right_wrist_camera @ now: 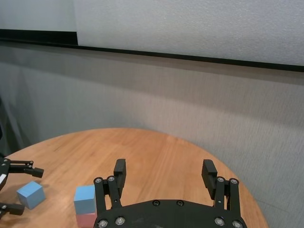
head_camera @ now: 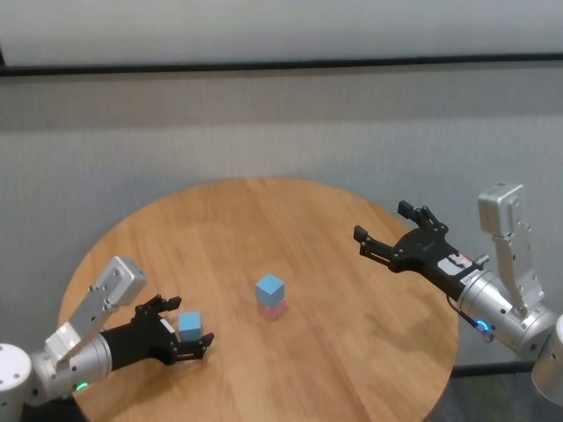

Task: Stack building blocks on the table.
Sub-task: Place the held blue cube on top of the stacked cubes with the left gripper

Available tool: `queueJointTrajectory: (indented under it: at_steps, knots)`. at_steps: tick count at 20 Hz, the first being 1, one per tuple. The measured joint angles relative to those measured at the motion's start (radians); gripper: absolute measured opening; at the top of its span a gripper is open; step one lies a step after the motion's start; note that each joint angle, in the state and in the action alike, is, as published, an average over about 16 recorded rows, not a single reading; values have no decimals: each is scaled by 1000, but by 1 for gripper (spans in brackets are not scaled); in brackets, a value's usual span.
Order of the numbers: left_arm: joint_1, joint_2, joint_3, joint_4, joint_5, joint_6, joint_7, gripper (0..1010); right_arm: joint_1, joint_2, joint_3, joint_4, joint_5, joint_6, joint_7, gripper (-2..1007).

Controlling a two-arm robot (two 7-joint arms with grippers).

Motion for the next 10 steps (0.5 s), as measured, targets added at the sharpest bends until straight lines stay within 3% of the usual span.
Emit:
queueJointTrajectory:
  at_steps: [10]
  knots:
    - [-3,-6,1,10,0,9,2,999,0,0,0,0,0,0,0,1005]
